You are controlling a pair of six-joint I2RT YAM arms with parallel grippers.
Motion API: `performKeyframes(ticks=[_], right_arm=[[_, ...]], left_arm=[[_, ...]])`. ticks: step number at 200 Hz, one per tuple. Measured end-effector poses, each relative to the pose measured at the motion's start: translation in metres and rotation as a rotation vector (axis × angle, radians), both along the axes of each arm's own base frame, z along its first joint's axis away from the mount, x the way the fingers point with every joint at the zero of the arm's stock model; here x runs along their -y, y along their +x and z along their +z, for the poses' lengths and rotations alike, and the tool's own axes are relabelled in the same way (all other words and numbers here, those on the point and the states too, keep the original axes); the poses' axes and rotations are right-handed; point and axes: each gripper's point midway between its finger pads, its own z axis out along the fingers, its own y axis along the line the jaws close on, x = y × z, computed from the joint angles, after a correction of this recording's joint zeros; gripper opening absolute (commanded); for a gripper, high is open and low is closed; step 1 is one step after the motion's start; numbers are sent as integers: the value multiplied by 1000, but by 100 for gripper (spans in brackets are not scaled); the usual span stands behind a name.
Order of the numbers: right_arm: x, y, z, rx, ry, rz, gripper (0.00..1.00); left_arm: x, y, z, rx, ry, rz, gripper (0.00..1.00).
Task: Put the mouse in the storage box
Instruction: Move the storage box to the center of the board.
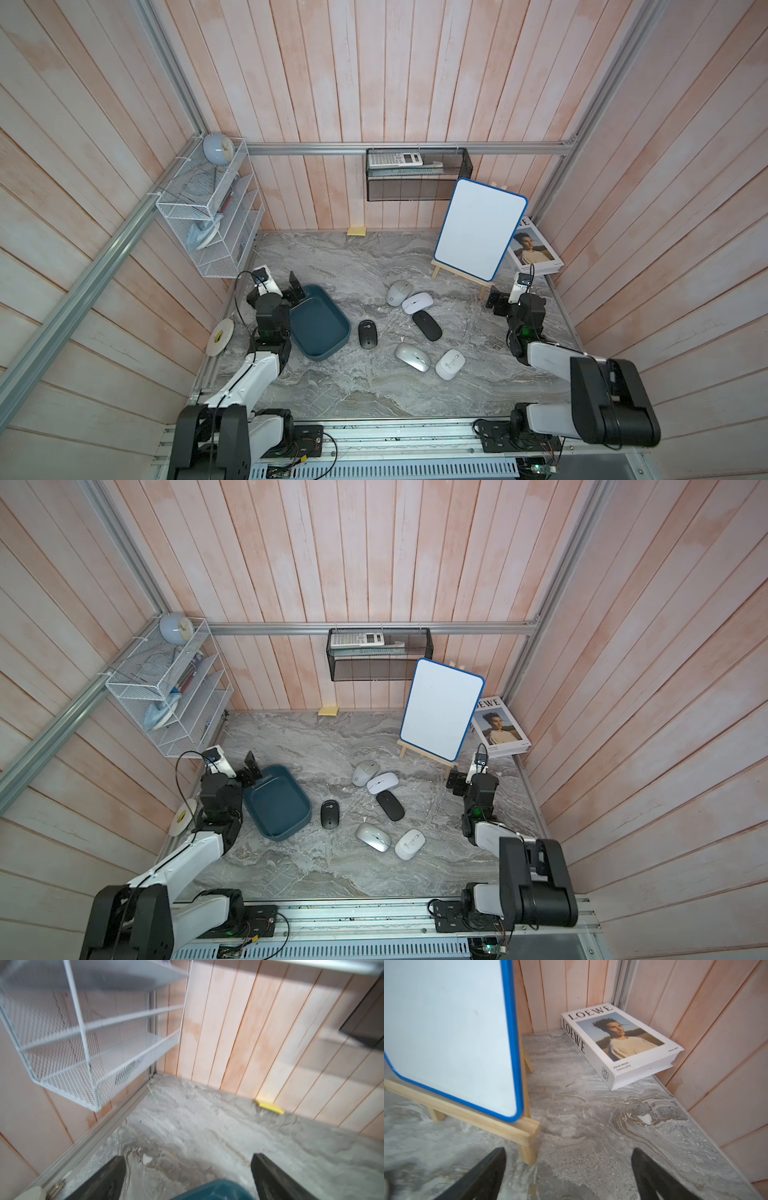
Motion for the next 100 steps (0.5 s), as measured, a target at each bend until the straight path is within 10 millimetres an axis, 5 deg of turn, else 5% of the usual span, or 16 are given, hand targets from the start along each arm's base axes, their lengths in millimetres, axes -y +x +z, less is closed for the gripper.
performKeyframes(ticks=[9,22,36,60,100], right_arm=[[-2,-5,35,75,23,2,98],[1,-18,82,190,91,-27,98],[13,-36,101,251,240,-102,98],[22,-50,89,201,426,-122,98],[-33,-49,39,-148,517,39,87]], left_arm=[[-4,-5,24,54,-64,27,100],[-13,-15,32,81,-213,93,100],[-24,-25,15,40,-340,139,72],[-35,-45,-37,-168,-447,224,49],[-26,-73,-81,-507,-506,286,51]])
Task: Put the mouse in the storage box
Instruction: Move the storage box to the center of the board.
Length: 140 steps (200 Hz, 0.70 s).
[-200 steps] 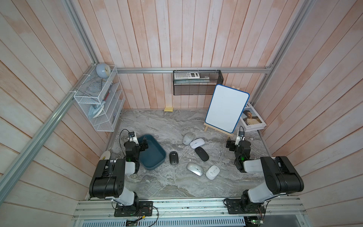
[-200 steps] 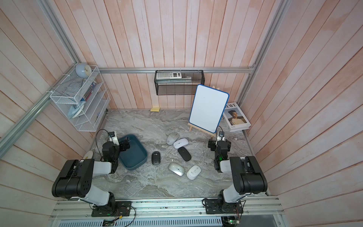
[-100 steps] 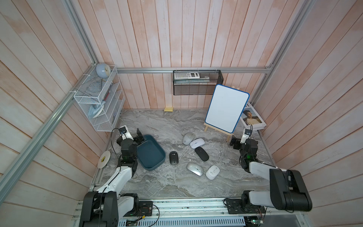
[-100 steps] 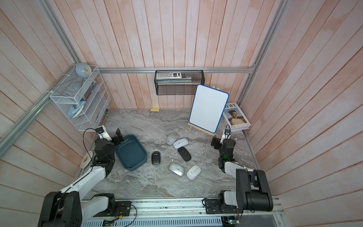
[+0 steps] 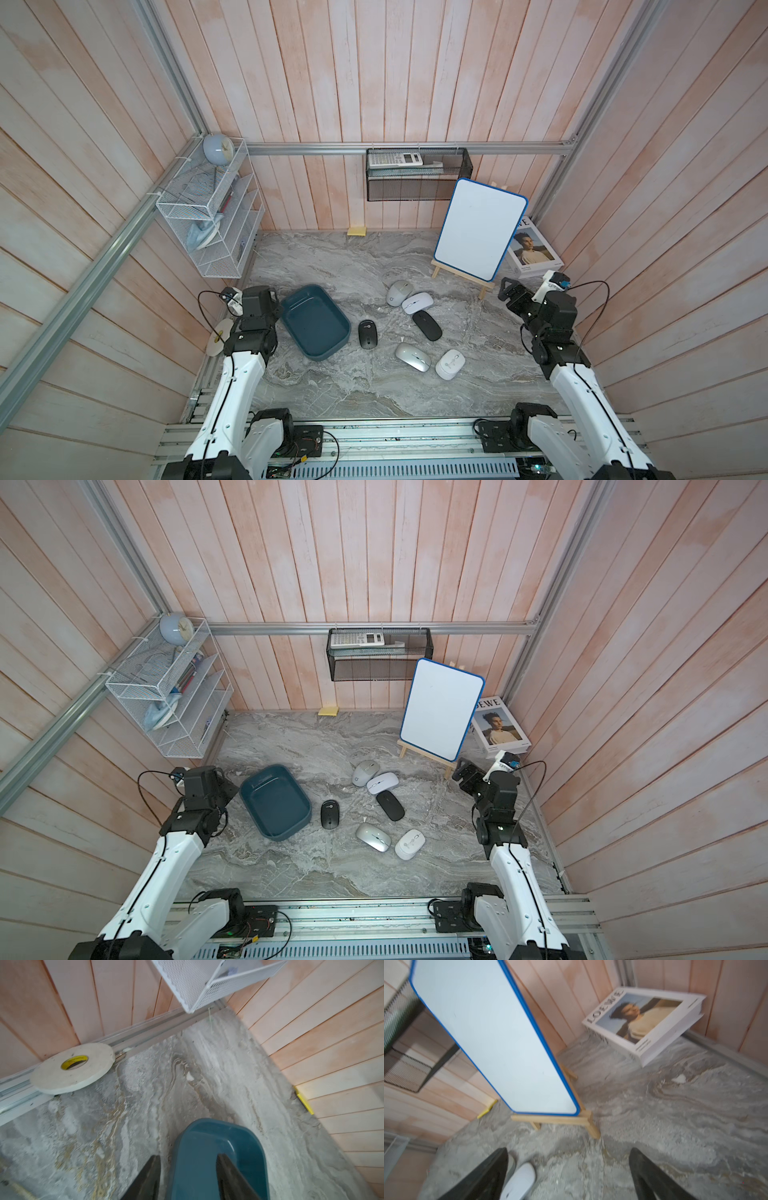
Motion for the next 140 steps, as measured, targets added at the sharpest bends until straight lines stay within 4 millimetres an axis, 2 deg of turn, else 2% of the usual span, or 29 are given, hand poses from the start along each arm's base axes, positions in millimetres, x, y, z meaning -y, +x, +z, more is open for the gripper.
performKeyframes(ticks=[17,33,49,66,91,107,140], right_arm=[[-24,2,-5,-112,-18,94,86],[-43,1,-6,-182,-35,165,86],[-58,-6,-10,-236,-62,226,86],[-71,-17,-16,-283,-88,282,86],[-74,-28,-27,-343,-102,306,86],[-73,-32,-31,-365,-106,308,86],[-72,-36,-35,-387,-111,310,86]], left_arm=[[7,-4,-15,-105,-40,-22,50],[16,-5,-37,-220,-86,-61,46],[28,-8,-65,-326,-150,-110,46],[40,-11,-80,-383,-212,-150,45],[49,-11,-84,-391,-250,-187,45],[52,-11,-87,-403,-261,-200,35],[59,-14,-103,-456,-280,-228,26]])
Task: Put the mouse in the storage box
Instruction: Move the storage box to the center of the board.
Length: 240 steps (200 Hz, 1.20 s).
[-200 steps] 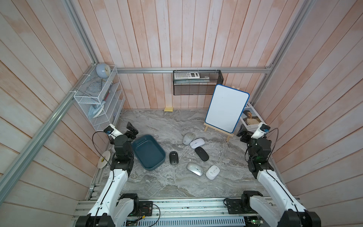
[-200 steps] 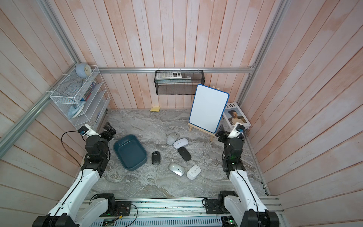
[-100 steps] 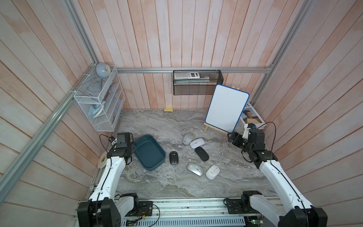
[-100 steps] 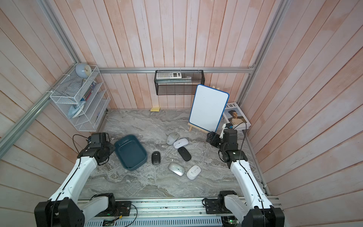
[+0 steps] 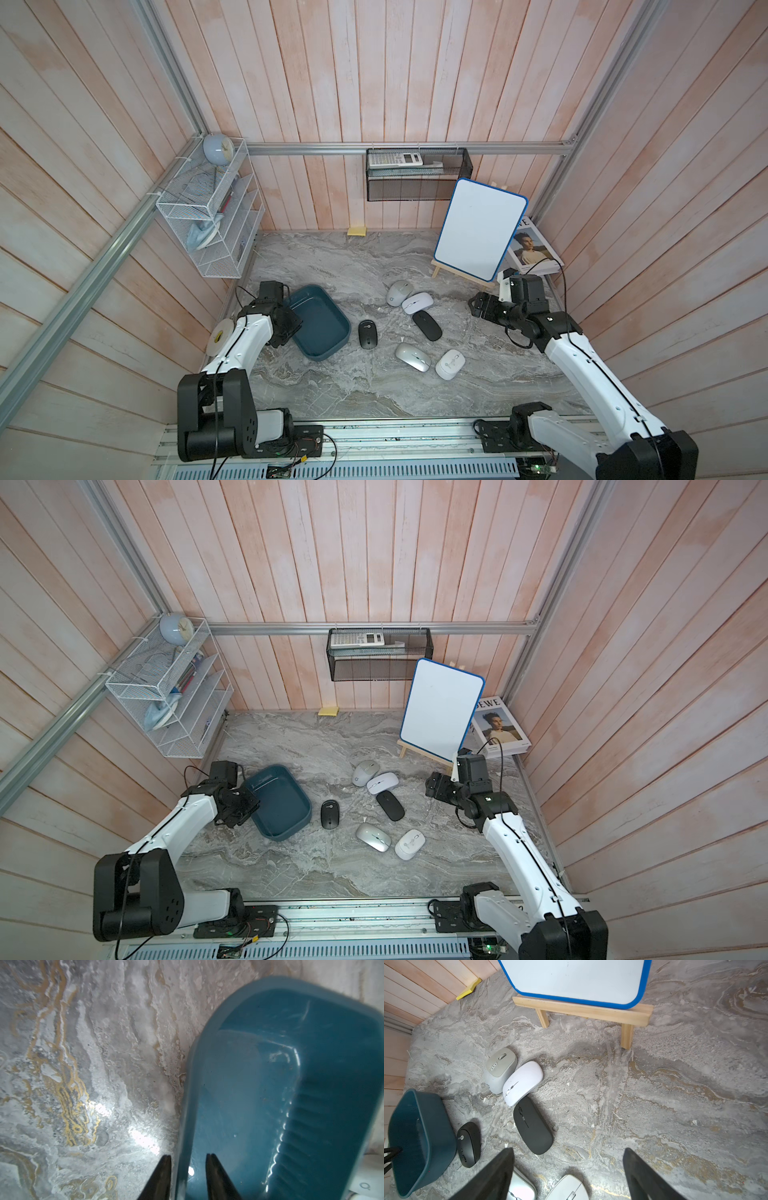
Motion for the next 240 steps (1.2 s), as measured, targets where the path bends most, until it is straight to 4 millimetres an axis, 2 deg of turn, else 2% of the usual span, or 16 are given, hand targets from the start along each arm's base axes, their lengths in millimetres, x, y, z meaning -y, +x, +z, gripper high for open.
performKeyframes(ticks=[39,51,121,194,221,229,240], right_arm=[[0,-2,-2,-12,-4,2,86],[0,-2,-2,-12,-4,3,86],[1,-3,3,6,-4,5,87],[1,-4,1,0,-5,6,87],[2,-9,-3,-25,-10,5,85],[2,-10,-4,-35,-11,5,85],[3,-14,-8,-56,-15,4,83]], left_arm=[[19,0,-5,-16,-4,-79,3],[26,4,-4,-16,-10,-115,0],[80,42,4,-22,2,-365,0],[128,60,1,-44,12,-541,0],[138,66,-1,-46,2,-575,0],[139,68,0,-45,1,-582,7],[140,68,3,-43,0,-591,30]])
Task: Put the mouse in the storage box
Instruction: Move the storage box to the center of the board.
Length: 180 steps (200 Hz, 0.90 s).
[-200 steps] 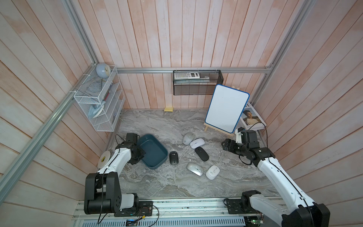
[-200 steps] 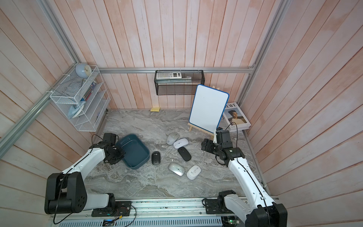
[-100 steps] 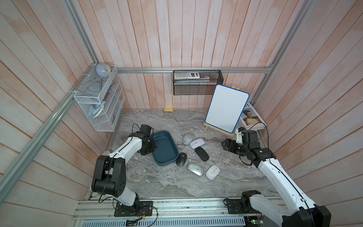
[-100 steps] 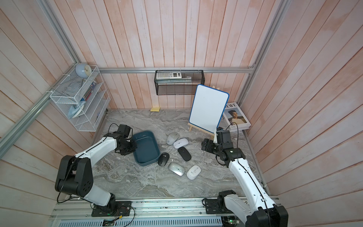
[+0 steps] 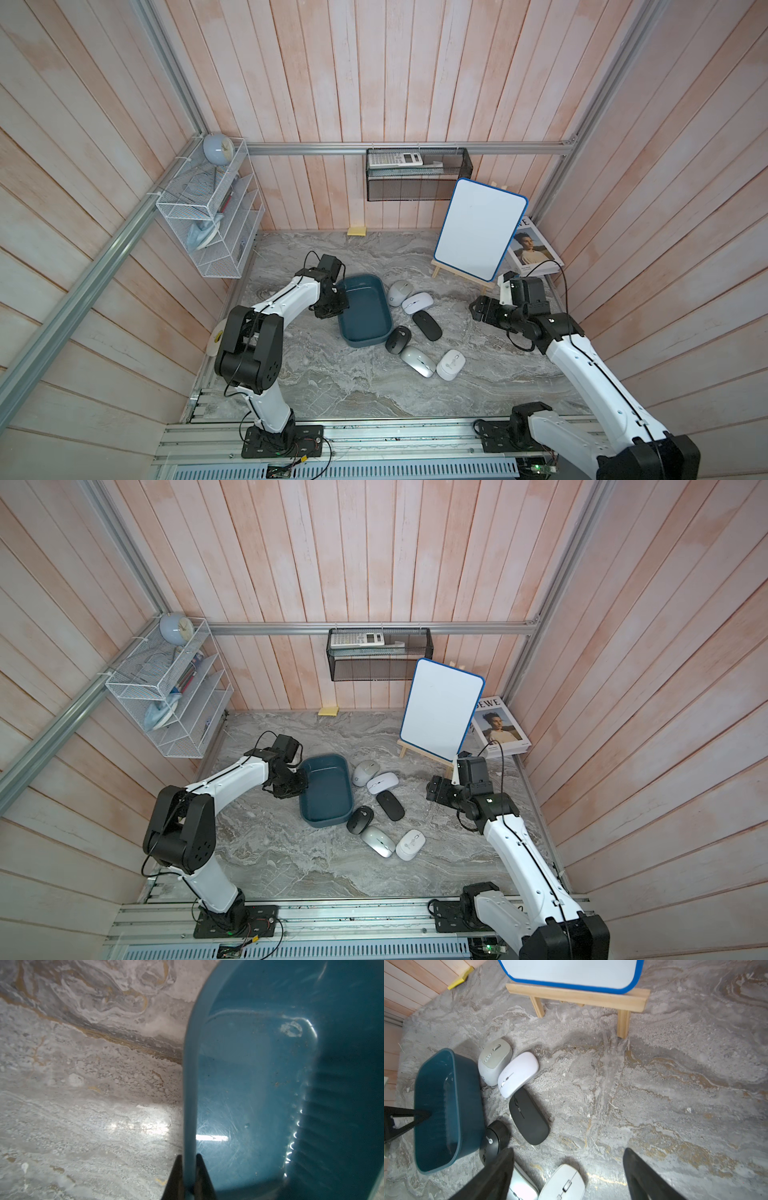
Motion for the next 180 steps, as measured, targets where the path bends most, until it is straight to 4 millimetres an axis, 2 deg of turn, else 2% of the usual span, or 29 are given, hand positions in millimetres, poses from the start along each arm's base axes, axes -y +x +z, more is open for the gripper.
performKeyframes(ticks=[8,16,28,32,50,59,72,103,132,149,180], right_arm=[[1,-3,-4,-21,-7,-2,82],[2,-7,-8,-48,-12,-5,82],[4,-14,-17,-101,-26,-13,83],[5,-16,-19,-117,-32,-16,84],[0,-27,-26,-176,-56,-7,90],[-6,-33,-29,-197,-76,15,97],[-18,-42,-33,-234,-99,51,98],[-41,-59,-51,-338,-104,62,98],[-53,-75,-61,-387,-117,6,98],[-52,-83,-69,-441,-135,-75,98],[-42,-96,-91,-608,-222,-214,98]], left_arm=[[0,0,2,2,3,-13,44],[0,1,4,3,6,-19,62],[-1,1,7,0,11,-19,94],[-1,0,7,-2,14,-18,100],[-7,-2,8,-10,43,-11,100],[-10,-4,10,-12,58,-6,100],[-16,-4,19,3,85,7,100],[-30,-8,61,101,121,54,100],[-43,-21,103,201,123,108,100],[-51,-36,117,230,117,143,100],[-64,-64,127,251,97,190,100]])
